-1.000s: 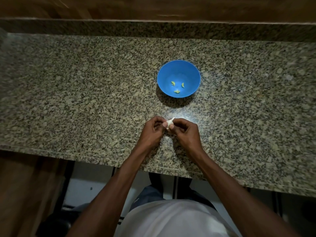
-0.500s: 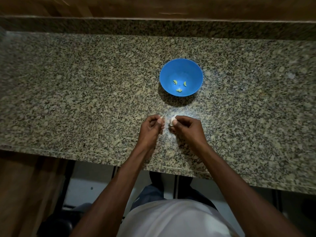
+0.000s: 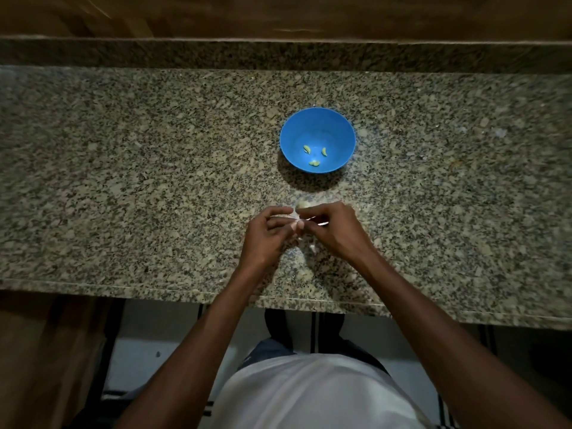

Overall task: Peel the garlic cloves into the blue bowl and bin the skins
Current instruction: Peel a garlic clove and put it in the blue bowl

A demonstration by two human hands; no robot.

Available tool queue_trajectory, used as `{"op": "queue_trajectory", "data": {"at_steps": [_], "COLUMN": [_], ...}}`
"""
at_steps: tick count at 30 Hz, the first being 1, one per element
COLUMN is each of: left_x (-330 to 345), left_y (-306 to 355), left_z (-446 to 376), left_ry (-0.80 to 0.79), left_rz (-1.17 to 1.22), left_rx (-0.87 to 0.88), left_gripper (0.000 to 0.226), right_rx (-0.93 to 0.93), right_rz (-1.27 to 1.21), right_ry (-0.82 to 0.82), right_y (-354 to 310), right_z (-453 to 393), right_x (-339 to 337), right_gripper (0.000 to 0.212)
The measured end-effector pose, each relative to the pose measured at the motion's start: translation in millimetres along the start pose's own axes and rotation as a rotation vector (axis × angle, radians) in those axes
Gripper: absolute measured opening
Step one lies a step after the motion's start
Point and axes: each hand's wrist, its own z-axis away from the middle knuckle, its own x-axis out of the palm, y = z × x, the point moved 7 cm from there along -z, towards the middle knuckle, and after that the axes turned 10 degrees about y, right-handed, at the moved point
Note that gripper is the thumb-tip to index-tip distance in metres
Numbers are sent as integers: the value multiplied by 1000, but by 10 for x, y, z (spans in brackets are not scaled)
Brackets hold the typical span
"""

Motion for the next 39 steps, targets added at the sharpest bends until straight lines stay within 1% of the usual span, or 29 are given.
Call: {"op": "queue_trajectory", "data": {"at_steps": [3,5,9,11,13,16,19,22,24,26,28,32,36,39], "left_x": [50,68,96,82,17,-101,-122,-91,-87,-112,-126,-135,-152,-136], "left_y": [71,64,9,-21,-56,-136,-198,-218,-221,-244,-275,-278,-276,-274], "left_z": [-20,-37,-53,-69,-100,-177,-238,-268,-276,-306,-335,-345,-326,-324], "left_ry": [-19,-23,-30,-16,23,63,13,-60,-69,-61,-74,-91,-80,-80], "left_rz": [-111,-164,-262,-337,-411,-545,-643,-739,-819,-892,-944,-965,-955,-962], "left_rx": [104,142,187,236,291,410,474,507,553,559,521,522,514,509], "left_gripper": [29,26,23,16,16,26,38,57,73,89,98,95,100,90], "right_rx": [75,103,71,43,-10,-58,-81,-128,-173,-207,-210,-202,-180,-195], "right_rz": [-41,-48,47,117,244,441,533,621,685,742,770,763,719,711], "right_ry": [27,24,14,52,115,117,86,78,59,62,77,72,94,91], "right_y": [68,111,132,166,190,206,188,118,68,33,0,-58,-27,-25], "right_z": [48,60,101,130,148,158,124,140,173,185,177,176,162,158], "right_x": [-41,-66,-58,-42,-21,50,129,198,266,317,323,321,303,306], "right_gripper": [30,29,24,18,19,18,23,16,8,10,13,16,15,18]}}
